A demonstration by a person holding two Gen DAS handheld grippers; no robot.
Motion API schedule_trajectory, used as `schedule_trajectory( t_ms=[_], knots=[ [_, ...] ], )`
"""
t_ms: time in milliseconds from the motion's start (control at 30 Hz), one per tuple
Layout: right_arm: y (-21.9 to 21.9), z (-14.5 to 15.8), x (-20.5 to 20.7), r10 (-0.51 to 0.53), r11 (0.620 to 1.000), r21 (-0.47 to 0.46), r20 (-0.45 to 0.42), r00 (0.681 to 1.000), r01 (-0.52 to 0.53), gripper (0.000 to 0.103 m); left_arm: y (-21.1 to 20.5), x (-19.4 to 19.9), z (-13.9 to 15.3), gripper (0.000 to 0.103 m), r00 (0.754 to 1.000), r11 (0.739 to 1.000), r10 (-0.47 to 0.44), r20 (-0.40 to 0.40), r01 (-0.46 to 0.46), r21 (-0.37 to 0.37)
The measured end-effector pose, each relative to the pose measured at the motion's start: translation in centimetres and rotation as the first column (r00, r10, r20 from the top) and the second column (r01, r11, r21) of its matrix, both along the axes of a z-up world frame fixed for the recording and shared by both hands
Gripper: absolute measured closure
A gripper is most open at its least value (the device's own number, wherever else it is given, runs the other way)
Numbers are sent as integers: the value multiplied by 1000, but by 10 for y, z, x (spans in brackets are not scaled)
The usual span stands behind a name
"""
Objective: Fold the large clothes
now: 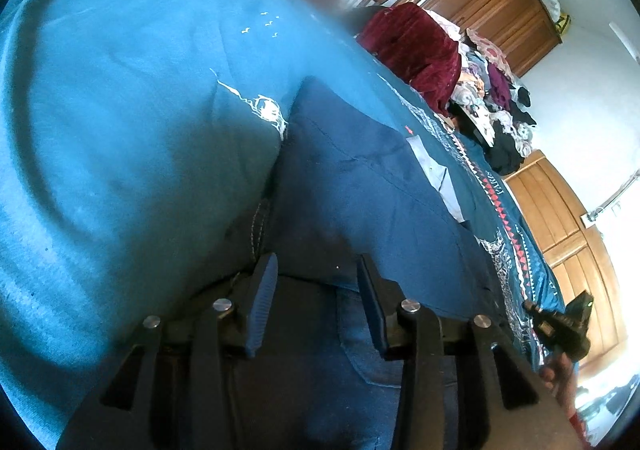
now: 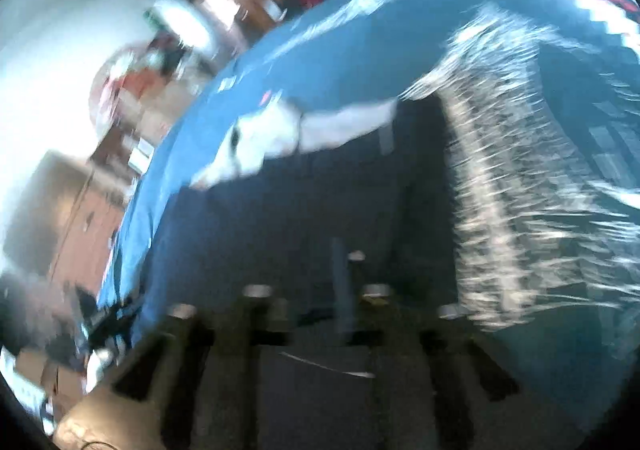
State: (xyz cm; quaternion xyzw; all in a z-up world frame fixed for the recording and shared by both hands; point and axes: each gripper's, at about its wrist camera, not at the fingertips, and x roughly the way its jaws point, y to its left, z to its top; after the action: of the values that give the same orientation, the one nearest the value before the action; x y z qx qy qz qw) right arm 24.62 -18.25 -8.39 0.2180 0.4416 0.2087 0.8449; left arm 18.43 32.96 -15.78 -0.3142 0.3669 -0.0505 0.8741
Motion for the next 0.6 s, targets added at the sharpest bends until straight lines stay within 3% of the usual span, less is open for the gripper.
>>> schedule_trajectory(
  t_ms=[67, 167, 233, 267, 300, 433, 600],
  knots=[
    [18, -18, 6, -2, 991, -134, -78, 997, -9, 65, -1, 0, 0, 57, 1000, 1000, 0, 0, 0, 2],
    [50, -2, -27, 101, 966, -241, 25, 995, -92, 59, -3, 1, 1, 56, 1000, 1000, -3, -1, 3, 10],
    [73, 3, -52, 188, 941, -301, 80, 979, -156, 31, -4, 2, 1, 54, 1000, 1000, -6, -3, 6, 19],
    [87, 1, -66, 257, 921, -327, 107, 961, -210, 10, -5, 2, 1, 54, 1000, 1000, -7, -3, 7, 23],
    [97, -3, -75, 307, 903, -350, 118, 944, -250, 4, -7, 2, 2, 53, 1000, 1000, -9, -4, 9, 29],
    [130, -36, -89, 429, 799, -497, 75, 900, -340, 0, -10, 2, 3, 50, 1000, 999, -14, -4, 14, 44],
    [120, -48, -75, 431, 831, -419, 71, 900, -365, 0, -12, 3, 4, 49, 1000, 999, -16, -6, 17, 52]
  ],
)
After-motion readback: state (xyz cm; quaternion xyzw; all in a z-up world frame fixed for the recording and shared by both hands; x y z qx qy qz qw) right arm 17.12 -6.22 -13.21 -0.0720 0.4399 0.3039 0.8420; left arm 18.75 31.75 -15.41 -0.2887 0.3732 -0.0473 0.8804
